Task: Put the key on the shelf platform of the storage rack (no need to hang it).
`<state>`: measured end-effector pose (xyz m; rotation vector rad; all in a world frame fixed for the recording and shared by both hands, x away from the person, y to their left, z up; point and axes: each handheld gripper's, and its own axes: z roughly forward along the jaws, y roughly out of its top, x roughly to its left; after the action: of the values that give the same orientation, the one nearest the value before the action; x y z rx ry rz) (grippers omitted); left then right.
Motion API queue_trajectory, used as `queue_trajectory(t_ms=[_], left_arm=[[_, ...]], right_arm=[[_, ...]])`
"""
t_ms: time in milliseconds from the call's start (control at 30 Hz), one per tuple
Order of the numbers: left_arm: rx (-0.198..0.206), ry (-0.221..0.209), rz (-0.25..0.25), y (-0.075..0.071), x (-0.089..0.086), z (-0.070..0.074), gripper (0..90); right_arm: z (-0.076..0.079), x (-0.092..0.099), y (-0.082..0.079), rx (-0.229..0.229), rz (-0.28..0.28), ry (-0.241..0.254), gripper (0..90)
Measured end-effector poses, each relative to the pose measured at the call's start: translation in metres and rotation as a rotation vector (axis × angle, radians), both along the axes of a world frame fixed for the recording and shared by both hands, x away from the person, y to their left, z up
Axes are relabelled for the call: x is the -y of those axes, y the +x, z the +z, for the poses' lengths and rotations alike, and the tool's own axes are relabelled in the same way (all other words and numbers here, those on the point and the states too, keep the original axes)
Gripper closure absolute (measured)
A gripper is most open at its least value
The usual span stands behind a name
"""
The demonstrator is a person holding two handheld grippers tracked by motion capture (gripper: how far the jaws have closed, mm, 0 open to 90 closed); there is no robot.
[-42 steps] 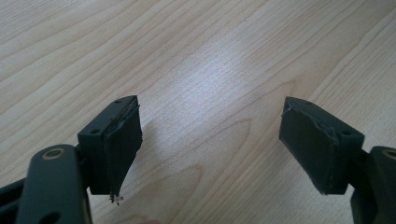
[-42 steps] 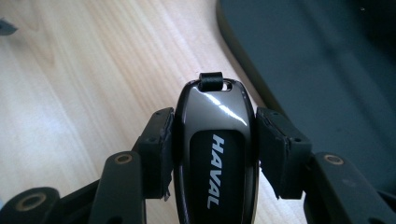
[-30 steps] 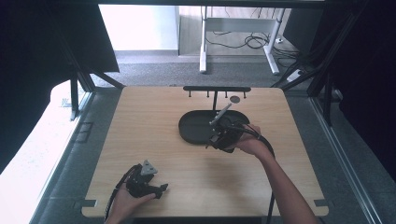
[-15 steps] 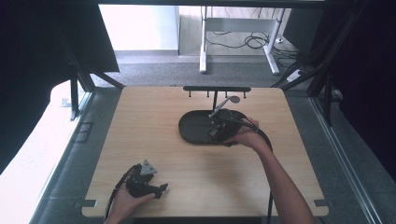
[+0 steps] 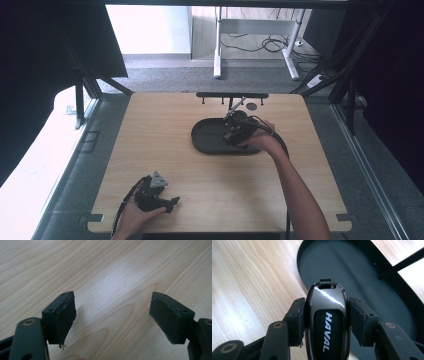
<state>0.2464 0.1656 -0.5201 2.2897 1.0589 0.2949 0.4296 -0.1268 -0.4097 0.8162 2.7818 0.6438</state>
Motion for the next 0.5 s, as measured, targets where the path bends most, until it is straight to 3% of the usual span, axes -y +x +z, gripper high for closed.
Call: queue_trajectory(t_ms=[500], left_arm=[[-0.006,-0.002,-0.004,0.001,0.0,-0.001,21.6]], right_arm=[[-0.013,-0.015,0.024,-0.016,-0.003,-0.003,49.6]])
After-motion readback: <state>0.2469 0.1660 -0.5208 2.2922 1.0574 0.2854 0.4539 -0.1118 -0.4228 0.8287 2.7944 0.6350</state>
